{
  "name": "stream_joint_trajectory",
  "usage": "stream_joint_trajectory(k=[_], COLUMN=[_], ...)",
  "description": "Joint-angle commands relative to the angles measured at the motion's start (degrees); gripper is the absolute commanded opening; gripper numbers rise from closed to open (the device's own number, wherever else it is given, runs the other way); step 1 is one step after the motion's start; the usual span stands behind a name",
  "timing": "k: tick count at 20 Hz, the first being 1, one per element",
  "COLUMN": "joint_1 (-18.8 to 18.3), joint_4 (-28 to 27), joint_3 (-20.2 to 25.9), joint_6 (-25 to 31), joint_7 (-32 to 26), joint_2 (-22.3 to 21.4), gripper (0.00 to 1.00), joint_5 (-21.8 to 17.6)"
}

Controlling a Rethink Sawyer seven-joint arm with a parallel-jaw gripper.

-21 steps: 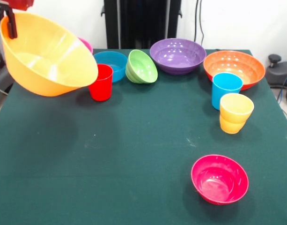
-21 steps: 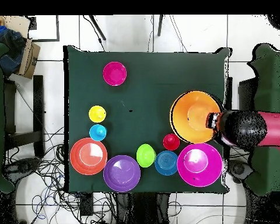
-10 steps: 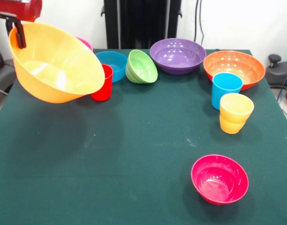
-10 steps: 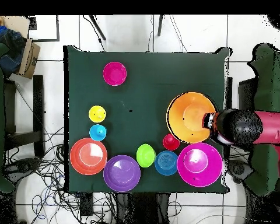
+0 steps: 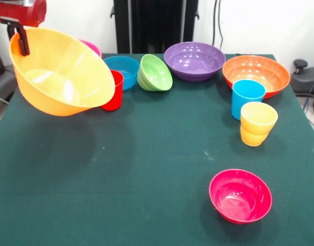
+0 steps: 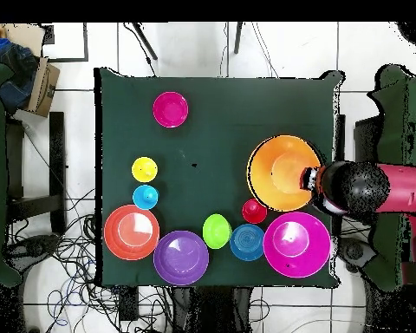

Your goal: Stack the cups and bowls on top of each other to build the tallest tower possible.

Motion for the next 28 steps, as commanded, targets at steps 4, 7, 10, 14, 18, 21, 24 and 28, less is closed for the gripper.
stream_joint_trajectory(k=[4, 7, 10, 14, 18, 21, 24, 28], joint_1=[2.83, 3.01, 3.19, 3.6, 3.9, 4.14, 4.42, 4.81], joint_4=[-2.49, -2.37, -2.41, -3.17, -4.3, -5.23, -5.92, -7.89], joint_3=[1.46, 1.41, 1.39, 1.42, 1.57, 1.81, 1.85, 2.02], joint_6=[5.25, 5.26, 5.5, 6.76, 7.82, 8.69, 8.55, 9.2], joint_7=[-16.05, -15.82, -15.77, -16.07, -16.34, -16.09, -15.46, -16.21], joint_2=[2.32, 2.18, 2.04, 1.91, 2.36, 2.52, 2.64, 4.06], gripper=[0.0, 0.0, 0.0, 0.0, 0.0, 0.0, 0.0, 0.0], joint_5=[-1.02, -1.06, -1.05, -0.8, -0.64, -0.11, -0.06, 0.22])
